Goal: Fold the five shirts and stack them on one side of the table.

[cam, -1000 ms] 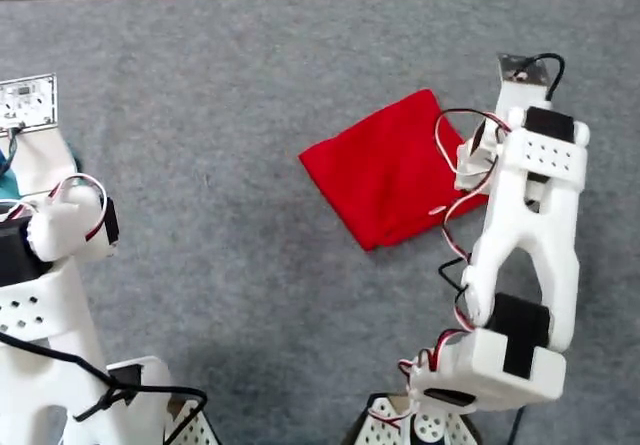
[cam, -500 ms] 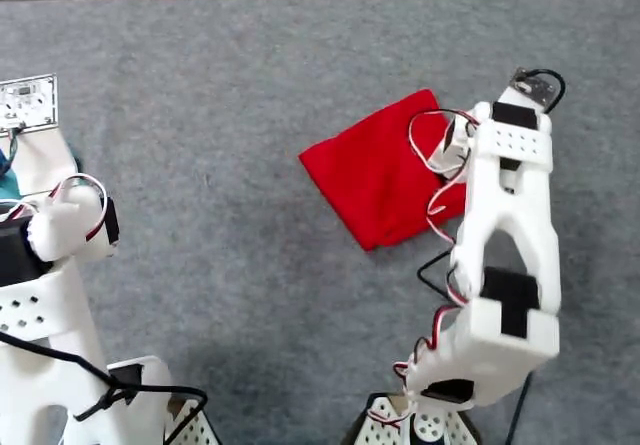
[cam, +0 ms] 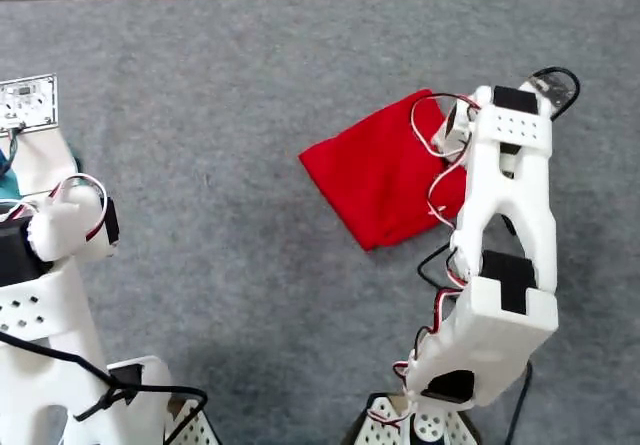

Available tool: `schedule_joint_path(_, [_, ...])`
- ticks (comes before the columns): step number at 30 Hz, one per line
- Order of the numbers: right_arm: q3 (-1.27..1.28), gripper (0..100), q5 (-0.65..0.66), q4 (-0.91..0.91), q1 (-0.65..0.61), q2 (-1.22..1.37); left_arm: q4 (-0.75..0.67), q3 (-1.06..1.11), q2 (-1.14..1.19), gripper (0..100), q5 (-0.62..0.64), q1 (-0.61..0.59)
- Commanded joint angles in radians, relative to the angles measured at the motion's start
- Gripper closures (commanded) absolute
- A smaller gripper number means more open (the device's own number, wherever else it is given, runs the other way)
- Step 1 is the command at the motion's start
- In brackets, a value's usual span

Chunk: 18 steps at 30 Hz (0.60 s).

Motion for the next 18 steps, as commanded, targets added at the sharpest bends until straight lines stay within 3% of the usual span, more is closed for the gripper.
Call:
schedule_joint_path(1, [-0.054, 49.4, -0.081, -0.052, -0.013, -0.002, -0.006, 0.000, -0.016, 98, 0.000, -0.011])
schedule_joint_path(7, [-0.030, 49.4, -0.094, -0.189, -0.018, 0.056, -0.006, 0.000, -0.016, 98, 0.000, -0.011])
schedule_joint_path(18, [-0.084, 49.4, -0.094, -0.213, -0.024, 0.231, -0.006, 0.000, -0.016, 98, 0.000, -0.009])
